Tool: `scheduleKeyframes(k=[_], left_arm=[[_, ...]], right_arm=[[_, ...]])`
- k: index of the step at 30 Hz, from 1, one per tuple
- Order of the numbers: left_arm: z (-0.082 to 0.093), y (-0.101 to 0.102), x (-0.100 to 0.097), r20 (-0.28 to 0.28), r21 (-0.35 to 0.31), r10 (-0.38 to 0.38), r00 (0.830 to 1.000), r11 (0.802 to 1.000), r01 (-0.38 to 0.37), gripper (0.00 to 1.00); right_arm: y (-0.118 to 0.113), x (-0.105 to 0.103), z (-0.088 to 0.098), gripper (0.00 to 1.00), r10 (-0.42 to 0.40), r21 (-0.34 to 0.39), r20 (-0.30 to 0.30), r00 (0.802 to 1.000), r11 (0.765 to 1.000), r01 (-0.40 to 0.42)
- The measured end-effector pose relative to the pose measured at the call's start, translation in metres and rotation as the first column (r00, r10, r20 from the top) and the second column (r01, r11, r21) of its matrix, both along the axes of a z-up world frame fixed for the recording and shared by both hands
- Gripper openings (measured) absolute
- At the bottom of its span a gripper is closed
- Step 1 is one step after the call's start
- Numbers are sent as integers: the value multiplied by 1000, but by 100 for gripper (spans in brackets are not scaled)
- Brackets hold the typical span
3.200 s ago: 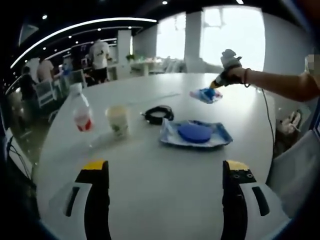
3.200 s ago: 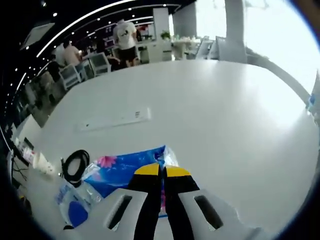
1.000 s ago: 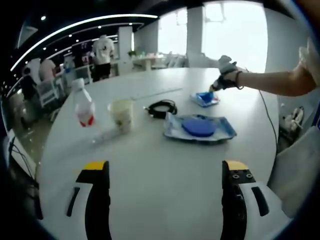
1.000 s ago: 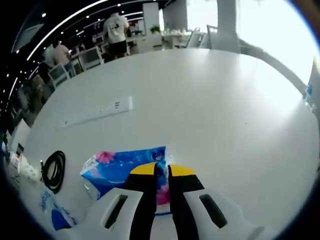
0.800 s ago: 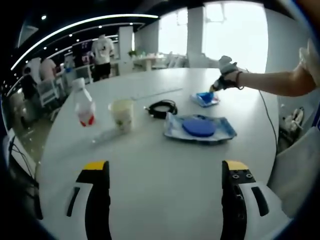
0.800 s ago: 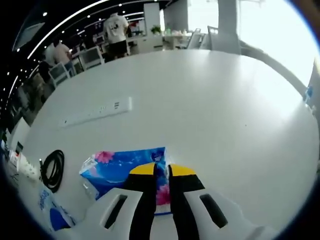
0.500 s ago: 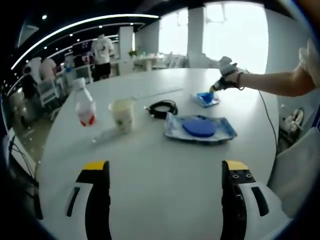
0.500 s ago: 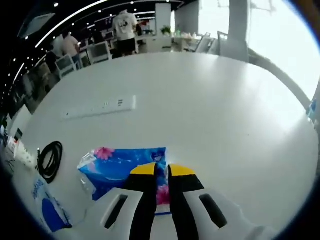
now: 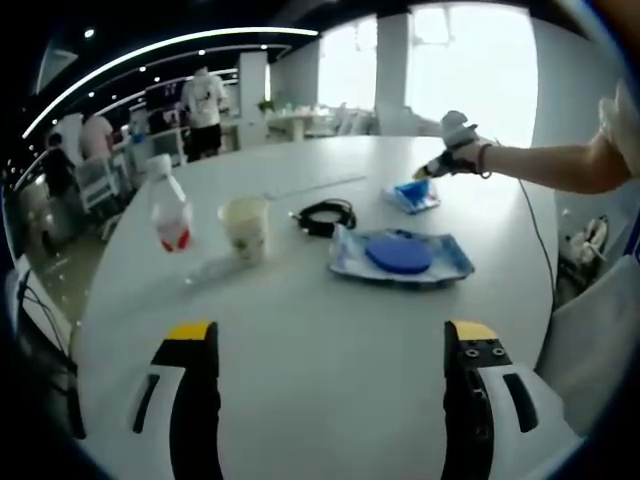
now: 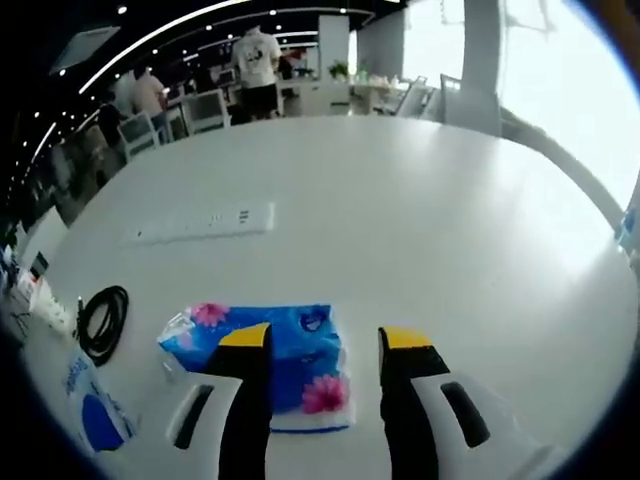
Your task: Arrange the tabletop items into an orderly group along one side of the table until the central work area is clear of visible clutter.
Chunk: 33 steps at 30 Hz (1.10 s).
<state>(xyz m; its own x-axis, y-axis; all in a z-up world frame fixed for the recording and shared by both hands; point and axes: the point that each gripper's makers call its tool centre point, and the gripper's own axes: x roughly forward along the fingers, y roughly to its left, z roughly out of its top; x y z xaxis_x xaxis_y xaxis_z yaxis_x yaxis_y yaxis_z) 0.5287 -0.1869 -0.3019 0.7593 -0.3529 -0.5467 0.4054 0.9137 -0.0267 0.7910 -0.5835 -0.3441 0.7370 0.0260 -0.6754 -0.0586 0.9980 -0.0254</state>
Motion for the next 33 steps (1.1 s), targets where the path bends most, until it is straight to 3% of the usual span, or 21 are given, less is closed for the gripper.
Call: scheduleKeyframes(k=[8,21,33], left_arm=[[4,0,1,14,-8,7,1000,1000,-7,99],[4,-7,-1,6,-17,-11,1000,1000,11,99],[3,-12,-3,-3,-10,-34,999,999,34,99]], right_arm=[[16,-12,8,69,33,16,3,999,999,-33],[60,-26,33,92,138,26,47,989,990,-139],[114,-22,29,93,264,57,46,963,962,-267]])
